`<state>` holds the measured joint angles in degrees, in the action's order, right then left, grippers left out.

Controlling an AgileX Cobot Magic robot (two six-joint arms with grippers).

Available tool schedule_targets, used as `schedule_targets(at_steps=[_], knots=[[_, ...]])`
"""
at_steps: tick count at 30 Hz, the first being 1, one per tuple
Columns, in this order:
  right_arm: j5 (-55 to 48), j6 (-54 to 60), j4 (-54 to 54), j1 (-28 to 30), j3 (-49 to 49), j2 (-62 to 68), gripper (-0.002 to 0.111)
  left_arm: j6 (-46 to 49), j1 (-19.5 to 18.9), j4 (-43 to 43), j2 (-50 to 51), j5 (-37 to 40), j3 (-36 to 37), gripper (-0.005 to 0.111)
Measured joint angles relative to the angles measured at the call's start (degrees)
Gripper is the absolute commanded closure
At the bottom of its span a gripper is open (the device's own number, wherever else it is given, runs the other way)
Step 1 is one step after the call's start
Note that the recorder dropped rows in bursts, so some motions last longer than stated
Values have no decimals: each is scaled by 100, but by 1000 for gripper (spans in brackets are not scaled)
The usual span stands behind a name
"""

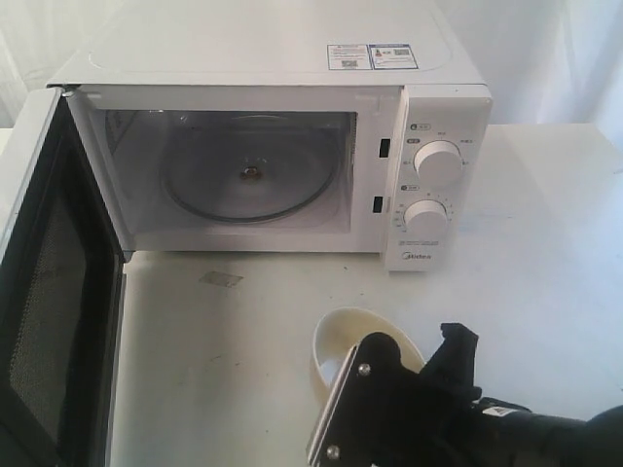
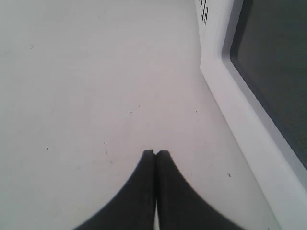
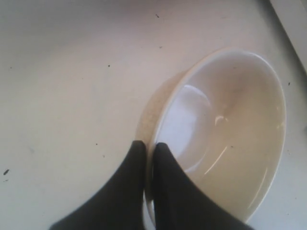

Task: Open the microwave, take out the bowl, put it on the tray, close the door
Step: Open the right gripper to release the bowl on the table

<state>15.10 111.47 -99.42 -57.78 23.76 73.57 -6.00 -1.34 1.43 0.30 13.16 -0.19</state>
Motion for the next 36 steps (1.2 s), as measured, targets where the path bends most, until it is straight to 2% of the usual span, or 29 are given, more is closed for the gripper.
schedule_targets(at_steps=[5, 15, 18, 22, 26, 31, 36], knots=[[-480, -877, 884, 595, 65, -33, 108, 0, 0, 0, 0, 0, 0, 107], [-1992, -3640, 4375, 1548, 456, -185, 108, 0, 0, 0, 0, 0, 0, 107], [-2784, -4896, 6011, 1741, 673, -185, 108, 0, 0, 0, 0, 0, 0, 107], [-4287, -7064, 8924, 1782, 1135, -198, 108, 0, 0, 0, 0, 0, 0, 107], [-5323, -8479, 11003, 1794, 1295, -357, 108, 0, 0, 0, 0, 0, 0, 107], [-5760, -9502, 12206, 1817, 1319, -763, 108, 0, 0, 0, 0, 0, 0, 107], [-6045, -10028, 12500, 1817, 1151, -1116, 108, 0, 0, 0, 0, 0, 0, 107]])
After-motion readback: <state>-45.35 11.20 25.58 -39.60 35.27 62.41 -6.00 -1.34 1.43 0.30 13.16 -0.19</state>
